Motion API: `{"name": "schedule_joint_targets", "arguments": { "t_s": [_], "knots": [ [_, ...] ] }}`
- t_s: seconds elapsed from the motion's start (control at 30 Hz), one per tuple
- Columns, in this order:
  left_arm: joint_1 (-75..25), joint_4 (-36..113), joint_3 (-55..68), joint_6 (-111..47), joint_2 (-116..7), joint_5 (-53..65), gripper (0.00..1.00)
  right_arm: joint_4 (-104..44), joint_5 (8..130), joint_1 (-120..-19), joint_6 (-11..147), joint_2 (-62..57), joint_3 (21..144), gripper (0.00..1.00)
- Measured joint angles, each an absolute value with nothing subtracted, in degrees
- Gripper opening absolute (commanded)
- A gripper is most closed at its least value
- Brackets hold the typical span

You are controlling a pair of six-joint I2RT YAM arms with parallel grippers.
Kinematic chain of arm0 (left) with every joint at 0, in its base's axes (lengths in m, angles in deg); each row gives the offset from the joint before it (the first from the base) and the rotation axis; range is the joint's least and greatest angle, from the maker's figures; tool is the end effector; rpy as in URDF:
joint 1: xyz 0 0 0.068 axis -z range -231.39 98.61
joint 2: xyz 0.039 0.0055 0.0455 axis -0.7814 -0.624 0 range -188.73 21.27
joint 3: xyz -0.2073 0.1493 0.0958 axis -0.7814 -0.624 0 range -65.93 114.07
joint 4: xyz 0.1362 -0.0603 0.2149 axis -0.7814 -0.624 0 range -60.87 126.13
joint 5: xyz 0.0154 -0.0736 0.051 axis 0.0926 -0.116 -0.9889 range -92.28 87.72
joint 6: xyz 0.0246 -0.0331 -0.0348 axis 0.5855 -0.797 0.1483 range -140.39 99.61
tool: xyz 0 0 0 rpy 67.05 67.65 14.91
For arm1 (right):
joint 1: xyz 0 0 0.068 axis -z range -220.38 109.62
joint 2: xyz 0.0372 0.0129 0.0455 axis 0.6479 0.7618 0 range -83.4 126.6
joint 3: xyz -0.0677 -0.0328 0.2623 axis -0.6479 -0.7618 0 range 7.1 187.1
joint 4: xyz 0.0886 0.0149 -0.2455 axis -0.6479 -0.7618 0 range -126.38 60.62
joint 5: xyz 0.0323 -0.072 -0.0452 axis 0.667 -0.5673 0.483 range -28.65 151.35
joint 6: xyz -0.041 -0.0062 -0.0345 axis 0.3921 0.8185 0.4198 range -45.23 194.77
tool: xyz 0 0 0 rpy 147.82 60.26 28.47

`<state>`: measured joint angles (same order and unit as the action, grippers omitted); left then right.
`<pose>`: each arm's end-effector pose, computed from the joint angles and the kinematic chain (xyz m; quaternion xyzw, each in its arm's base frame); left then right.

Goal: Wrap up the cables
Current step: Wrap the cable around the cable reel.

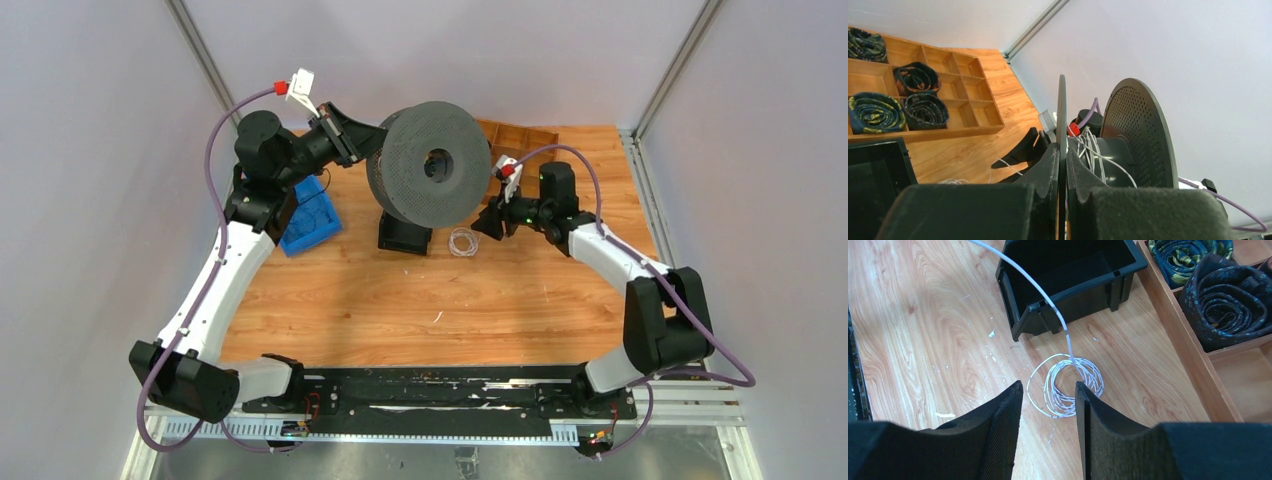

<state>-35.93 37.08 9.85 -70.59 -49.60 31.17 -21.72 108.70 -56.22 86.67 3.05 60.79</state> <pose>0.2604 -0.0924 0.4542 0.0124 0.6761 -0.5475 0.4929 0.3114 0.1155 0.2533 -0.3944 0.6987 0.3555 0.4795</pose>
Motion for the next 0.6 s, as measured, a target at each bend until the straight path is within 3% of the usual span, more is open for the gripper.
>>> {"name": "schedule_joint_targets", "arguments": {
  "t_s": [0.33,0.43,0.6],
  "knots": [
    [-36.1,37.3,9.4,-70.6,-49.6,31.2,0.00,-27.9,107.6,-56.2,90.0,-8.1,60.7,0.53],
    [-36.1,37.3,9.4,-70.6,-49.6,31.2,0.00,-28.5,105.9,-56.2,90.3,-7.2,61.5,0.64],
    [-36.1,37.6,9.2,-70.8,-49.6,31.2,0.00,-28.9,104.6,-56.2,90.1,-0.4,64.4,0.67]
  ]
}}
